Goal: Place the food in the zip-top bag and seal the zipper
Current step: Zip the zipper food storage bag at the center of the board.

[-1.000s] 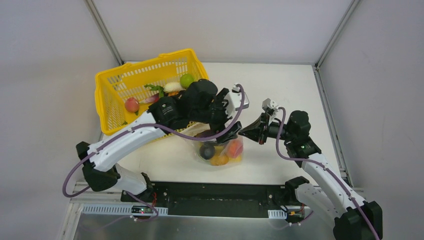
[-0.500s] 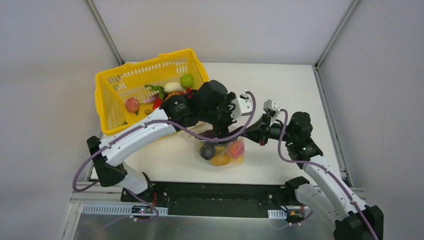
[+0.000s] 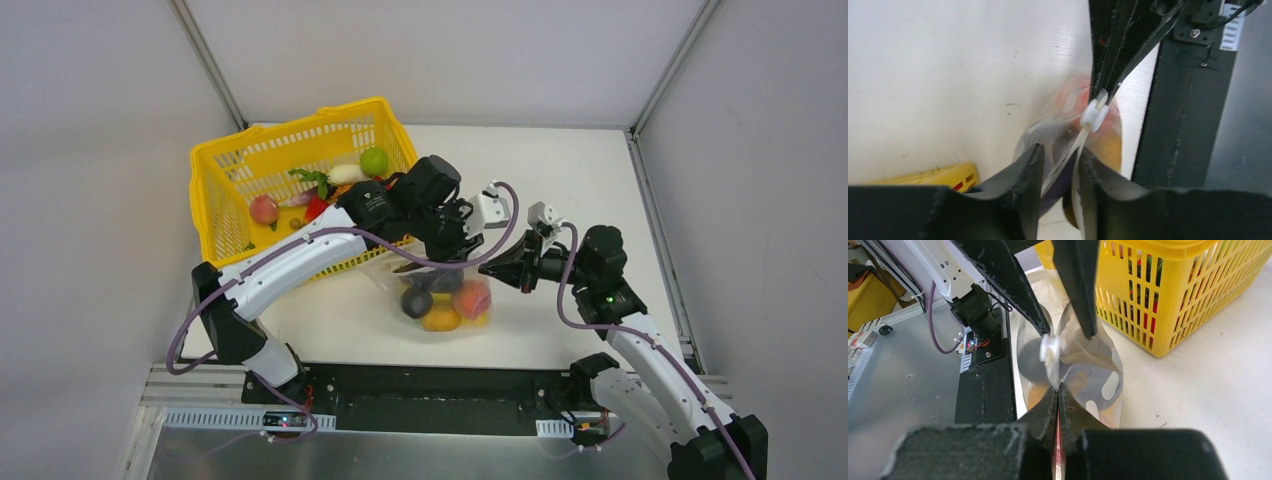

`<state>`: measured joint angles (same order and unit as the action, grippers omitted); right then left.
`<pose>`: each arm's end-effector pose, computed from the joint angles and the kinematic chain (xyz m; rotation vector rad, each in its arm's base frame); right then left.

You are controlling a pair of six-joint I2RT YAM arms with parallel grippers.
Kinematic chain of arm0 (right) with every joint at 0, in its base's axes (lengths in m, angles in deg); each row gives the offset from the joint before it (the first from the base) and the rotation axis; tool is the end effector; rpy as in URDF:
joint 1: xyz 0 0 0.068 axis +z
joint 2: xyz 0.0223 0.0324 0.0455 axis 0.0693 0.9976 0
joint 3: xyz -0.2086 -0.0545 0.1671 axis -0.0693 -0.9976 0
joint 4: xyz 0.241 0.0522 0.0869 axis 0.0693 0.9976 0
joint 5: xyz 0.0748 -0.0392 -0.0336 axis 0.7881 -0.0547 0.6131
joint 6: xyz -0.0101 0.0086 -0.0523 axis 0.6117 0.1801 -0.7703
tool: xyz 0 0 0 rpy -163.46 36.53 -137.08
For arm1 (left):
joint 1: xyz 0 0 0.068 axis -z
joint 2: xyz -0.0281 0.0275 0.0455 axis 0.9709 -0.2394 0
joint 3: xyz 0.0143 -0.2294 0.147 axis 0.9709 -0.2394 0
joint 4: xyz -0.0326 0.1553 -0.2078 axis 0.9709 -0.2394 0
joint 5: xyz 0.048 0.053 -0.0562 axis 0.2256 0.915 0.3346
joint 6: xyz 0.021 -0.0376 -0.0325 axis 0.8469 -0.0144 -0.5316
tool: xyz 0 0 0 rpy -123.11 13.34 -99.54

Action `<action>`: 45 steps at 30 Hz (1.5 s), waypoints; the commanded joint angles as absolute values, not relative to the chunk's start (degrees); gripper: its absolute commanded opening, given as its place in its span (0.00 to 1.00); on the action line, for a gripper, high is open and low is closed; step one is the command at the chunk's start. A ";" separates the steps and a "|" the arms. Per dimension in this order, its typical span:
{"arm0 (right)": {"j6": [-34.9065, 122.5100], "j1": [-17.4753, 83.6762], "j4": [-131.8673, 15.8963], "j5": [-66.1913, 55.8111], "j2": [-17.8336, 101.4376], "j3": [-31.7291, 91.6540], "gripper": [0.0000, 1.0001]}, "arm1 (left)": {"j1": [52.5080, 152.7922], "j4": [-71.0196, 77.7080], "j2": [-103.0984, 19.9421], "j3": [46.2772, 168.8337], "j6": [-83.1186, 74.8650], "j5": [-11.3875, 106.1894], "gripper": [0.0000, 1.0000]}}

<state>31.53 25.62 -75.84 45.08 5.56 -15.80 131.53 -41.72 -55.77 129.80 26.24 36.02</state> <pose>0.1542 0.0936 0.2980 -1.1266 1.1876 0.9848 0.1844 -0.2881 0.3913 1.5303 1.7059 -0.7239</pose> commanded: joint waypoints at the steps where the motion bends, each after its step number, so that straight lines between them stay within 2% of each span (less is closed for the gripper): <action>1: 30.73 25.94 -78.36 46.40 5.09 -15.31 0.00 | 131.41 -42.21 -54.94 130.26 25.92 33.44 0.23; 3: 30.80 25.94 -78.37 46.23 5.27 -15.26 0.00 | 131.43 -41.39 -54.61 129.47 25.53 33.57 0.12; 6: 31.28 25.91 -78.08 45.57 5.19 -14.97 0.00 | 131.35 -41.06 -54.66 129.23 24.52 33.18 0.02; 9: 31.53 25.95 -77.23 44.05 5.02 -14.53 0.13 | 131.47 -40.44 -54.68 129.17 23.33 32.47 0.00; 11: 31.56 25.93 -76.52 43.22 5.32 -14.11 0.34 | 131.44 -39.96 -54.61 129.24 22.50 31.62 0.00; 12: 31.61 25.91 -76.42 43.09 5.61 -13.89 0.39 | 131.49 -39.78 -54.59 129.25 22.29 31.07 0.00; 17: 31.45 25.92 -74.99 44.56 8.46 -11.48 0.48 | 131.55 -38.88 -54.24 128.34 21.98 30.30 0.00; 21: 31.80 26.07 -76.75 44.65 9.95 -11.06 0.48 | 131.53 -39.26 -54.41 128.37 22.07 30.19 0.00; 22: 31.76 26.23 -76.96 45.22 10.36 -10.90 0.45 | 131.56 -39.21 -54.49 128.37 22.04 30.26 0.00; 25: 31.61 26.29 -77.06 46.68 10.73 -10.85 0.31 | 131.59 -39.11 -54.59 128.37 22.11 30.71 0.00; 27: 31.04 26.36 -77.09 46.74 10.56 -11.31 0.12 | 131.54 -39.15 -54.68 128.38 22.19 30.99 0.00; 28: 30.72 26.32 -77.19 46.57 10.49 -11.53 0.10 | 131.59 -39.29 -54.80 128.42 22.31 31.15 0.00; 29: 30.67 26.32 -77.31 46.33 10.33 -11.64 0.10 | 131.55 -39.59 -54.96 128.57 22.37 31.15 0.00; 32: 30.90 26.36 -77.88 45.72 9.32 -12.09 0.31 | 131.52 -40.04 -55.12 128.88 22.70 31.36 0.00; 35: 31.01 26.36 -78.27 44.71 8.56 -12.27 0.33 | 131.57 -40.15 -55.21 129.14 23.06 31.78 0.00; 41: 32.04 26.42 -79.38 46.82 10.20 -11.69 0.15 | 131.52 -40.83 -56.11 130.07 22.83 31.32 0.00; 44: 32.25 26.39 -79.77 46.98 10.64 -11.81 0.00 | 131.55 -40.40 -55.76 129.58 22.51 31.24 0.00; 45: 32.24 26.40 -79.76 46.93 10.61 -11.98 0.00 | 131.52 -39.75 -55.55 129.10 22.35 31.35 0.01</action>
<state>32.06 25.99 -76.43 45.14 10.37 -13.42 131.57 -40.60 -55.86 128.33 22.46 32.11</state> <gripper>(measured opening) 0.021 0.011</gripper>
